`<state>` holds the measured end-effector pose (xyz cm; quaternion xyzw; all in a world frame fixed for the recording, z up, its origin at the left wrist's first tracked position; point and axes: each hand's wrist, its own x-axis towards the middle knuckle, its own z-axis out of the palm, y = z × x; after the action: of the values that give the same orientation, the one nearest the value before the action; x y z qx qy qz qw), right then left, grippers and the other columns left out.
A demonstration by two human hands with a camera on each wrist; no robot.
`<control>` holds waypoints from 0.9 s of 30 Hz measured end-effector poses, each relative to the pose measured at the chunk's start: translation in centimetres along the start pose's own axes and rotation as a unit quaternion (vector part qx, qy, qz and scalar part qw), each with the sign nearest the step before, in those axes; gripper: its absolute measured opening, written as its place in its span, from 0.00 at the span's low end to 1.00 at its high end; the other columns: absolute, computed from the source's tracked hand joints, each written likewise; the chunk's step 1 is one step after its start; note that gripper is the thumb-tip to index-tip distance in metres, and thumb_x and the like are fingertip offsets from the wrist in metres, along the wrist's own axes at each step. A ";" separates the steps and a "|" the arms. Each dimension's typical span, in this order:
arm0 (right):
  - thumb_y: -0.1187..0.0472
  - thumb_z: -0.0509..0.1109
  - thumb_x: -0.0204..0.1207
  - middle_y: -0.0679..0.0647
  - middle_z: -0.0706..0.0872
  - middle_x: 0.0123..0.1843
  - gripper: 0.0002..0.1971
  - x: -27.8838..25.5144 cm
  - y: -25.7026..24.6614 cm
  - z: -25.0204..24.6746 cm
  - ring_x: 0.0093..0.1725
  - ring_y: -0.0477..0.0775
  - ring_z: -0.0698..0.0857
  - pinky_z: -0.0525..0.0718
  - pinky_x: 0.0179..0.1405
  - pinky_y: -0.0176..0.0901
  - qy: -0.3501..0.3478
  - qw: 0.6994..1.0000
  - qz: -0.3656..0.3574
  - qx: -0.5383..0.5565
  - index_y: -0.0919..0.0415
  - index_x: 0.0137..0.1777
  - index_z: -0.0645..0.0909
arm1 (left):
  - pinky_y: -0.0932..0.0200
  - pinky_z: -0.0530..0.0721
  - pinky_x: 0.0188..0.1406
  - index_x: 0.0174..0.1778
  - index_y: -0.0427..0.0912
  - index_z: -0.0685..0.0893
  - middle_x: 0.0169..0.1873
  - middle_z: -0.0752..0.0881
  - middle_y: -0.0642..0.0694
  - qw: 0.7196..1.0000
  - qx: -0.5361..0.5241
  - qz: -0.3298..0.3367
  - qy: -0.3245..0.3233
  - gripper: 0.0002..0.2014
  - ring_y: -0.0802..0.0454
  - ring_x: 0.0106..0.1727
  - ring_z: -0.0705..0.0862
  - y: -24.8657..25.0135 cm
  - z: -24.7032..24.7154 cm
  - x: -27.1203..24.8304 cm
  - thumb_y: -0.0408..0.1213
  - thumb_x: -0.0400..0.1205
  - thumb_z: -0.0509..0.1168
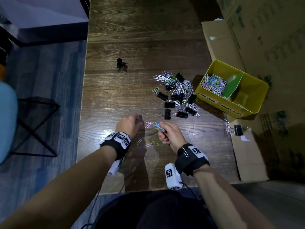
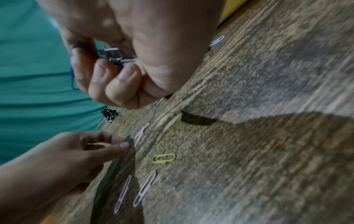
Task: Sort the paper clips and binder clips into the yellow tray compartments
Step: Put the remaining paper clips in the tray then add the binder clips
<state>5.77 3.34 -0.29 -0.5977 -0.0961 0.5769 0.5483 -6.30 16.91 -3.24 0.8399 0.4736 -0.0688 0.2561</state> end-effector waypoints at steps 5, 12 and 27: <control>0.59 0.58 0.85 0.52 0.75 0.27 0.14 -0.2 -0.1 0.1 0.17 0.40 0.65 0.57 0.11 0.27 -0.004 1.000 -0.006 0.008 0.58 0.36 0.69 | 0.48 0.76 0.41 0.52 0.37 0.76 0.47 0.86 0.31 0.997 0.054 0.045 -0.036 0.11 0.34 0.48 0.84 0.1 0.3 -0.5 0.41 0.85 0.54; 0.71 0.58 0.83 0.56 0.79 0.32 0.10 -0.3 -0.2 -0.6 0.21 0.41 0.71 0.63 0.13 0.28 -0.020 0.998 0.000 0.062 0.65 0.58 0.79 | 0.76 0.54 0.18 0.23 0.45 0.69 0.21 0.69 0.47 0.722 -0.653 -0.161 -0.163 0.11 0.58 0.14 0.59 0.9 -1.1 -0.4 0.32 0.71 0.48; 0.59 0.68 0.78 0.57 0.89 0.50 0.07 0.6 3.5 -0.3 0.46 0.57 0.87 0.86 0.47 0.48 -0.010 0.728 -0.084 -0.680 0.56 0.52 0.85 | 0.54 0.83 0.47 0.60 0.55 0.83 0.53 0.89 0.48 0.986 0.061 0.155 -0.024 0.16 0.46 0.52 0.86 0.5 0.7 0.4 0.54 0.79 0.64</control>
<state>4.37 2.32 -3.36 -0.7942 -0.5180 0.3151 0.0399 -5.59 16.62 -3.80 0.9154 0.3259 -0.0773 0.2232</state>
